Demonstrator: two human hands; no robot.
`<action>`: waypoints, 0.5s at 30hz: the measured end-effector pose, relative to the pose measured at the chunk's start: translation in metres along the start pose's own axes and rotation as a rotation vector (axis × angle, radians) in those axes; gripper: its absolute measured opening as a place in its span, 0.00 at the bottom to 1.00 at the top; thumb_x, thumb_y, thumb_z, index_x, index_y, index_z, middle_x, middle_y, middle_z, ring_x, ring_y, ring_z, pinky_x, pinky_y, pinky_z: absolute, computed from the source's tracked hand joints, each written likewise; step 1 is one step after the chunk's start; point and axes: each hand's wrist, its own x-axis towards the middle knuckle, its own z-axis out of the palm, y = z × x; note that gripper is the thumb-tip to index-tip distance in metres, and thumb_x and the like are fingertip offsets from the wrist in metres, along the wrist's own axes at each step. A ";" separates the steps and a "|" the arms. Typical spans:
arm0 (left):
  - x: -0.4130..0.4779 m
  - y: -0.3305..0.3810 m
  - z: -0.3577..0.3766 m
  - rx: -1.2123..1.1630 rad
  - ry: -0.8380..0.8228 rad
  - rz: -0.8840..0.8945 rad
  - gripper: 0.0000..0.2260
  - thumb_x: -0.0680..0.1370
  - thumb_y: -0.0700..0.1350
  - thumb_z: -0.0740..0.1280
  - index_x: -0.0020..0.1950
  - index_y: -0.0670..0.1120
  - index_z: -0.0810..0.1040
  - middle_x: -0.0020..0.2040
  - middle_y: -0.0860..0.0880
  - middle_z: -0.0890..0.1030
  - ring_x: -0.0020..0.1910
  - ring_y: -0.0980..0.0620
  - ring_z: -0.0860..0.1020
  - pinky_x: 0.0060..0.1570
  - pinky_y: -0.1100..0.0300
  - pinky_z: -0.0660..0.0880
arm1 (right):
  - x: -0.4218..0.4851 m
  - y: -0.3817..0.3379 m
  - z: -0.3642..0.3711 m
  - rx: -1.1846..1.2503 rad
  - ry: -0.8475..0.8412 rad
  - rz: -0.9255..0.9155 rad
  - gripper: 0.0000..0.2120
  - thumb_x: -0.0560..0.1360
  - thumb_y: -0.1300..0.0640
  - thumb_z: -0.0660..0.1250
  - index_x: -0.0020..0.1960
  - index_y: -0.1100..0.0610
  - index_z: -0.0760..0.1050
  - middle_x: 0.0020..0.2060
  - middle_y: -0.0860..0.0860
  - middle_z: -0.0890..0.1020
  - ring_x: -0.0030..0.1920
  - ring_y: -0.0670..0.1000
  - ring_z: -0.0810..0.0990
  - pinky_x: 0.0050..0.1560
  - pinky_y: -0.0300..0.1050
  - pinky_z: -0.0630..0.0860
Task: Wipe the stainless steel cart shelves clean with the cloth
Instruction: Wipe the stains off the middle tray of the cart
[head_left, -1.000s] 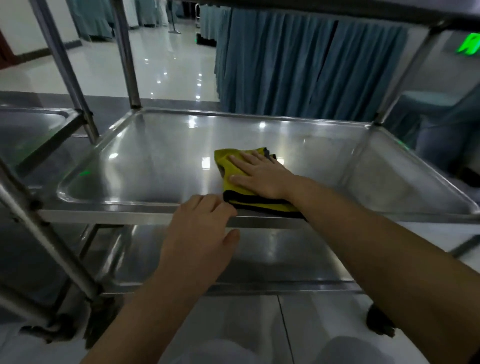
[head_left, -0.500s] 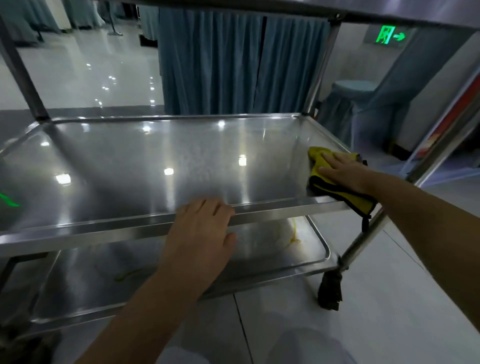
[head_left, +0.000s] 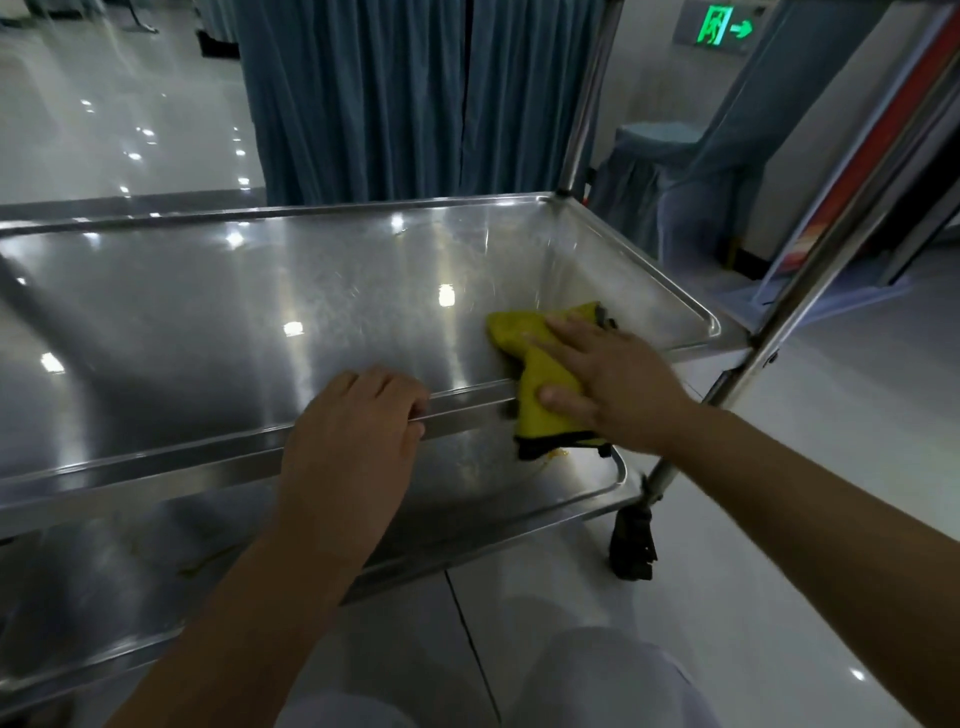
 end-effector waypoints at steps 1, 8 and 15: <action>0.000 0.000 0.000 -0.005 0.003 -0.020 0.13 0.63 0.37 0.77 0.42 0.47 0.78 0.36 0.50 0.78 0.34 0.50 0.72 0.35 0.60 0.64 | 0.005 -0.015 0.005 -0.009 0.027 -0.071 0.42 0.71 0.25 0.40 0.75 0.48 0.61 0.73 0.57 0.66 0.72 0.60 0.65 0.67 0.58 0.64; 0.000 0.013 -0.001 -0.123 0.084 -0.131 0.14 0.67 0.31 0.69 0.50 0.42 0.76 0.42 0.44 0.79 0.41 0.44 0.76 0.41 0.55 0.69 | 0.034 -0.064 0.029 -0.043 0.321 -0.257 0.35 0.70 0.31 0.53 0.67 0.51 0.74 0.63 0.59 0.78 0.62 0.62 0.77 0.56 0.58 0.76; 0.004 0.024 0.012 -0.066 0.090 -0.056 0.16 0.67 0.37 0.61 0.53 0.42 0.77 0.46 0.44 0.79 0.47 0.46 0.73 0.48 0.54 0.68 | 0.012 0.014 0.038 -0.107 0.377 -0.273 0.34 0.72 0.32 0.54 0.67 0.54 0.74 0.63 0.57 0.78 0.63 0.59 0.77 0.56 0.55 0.76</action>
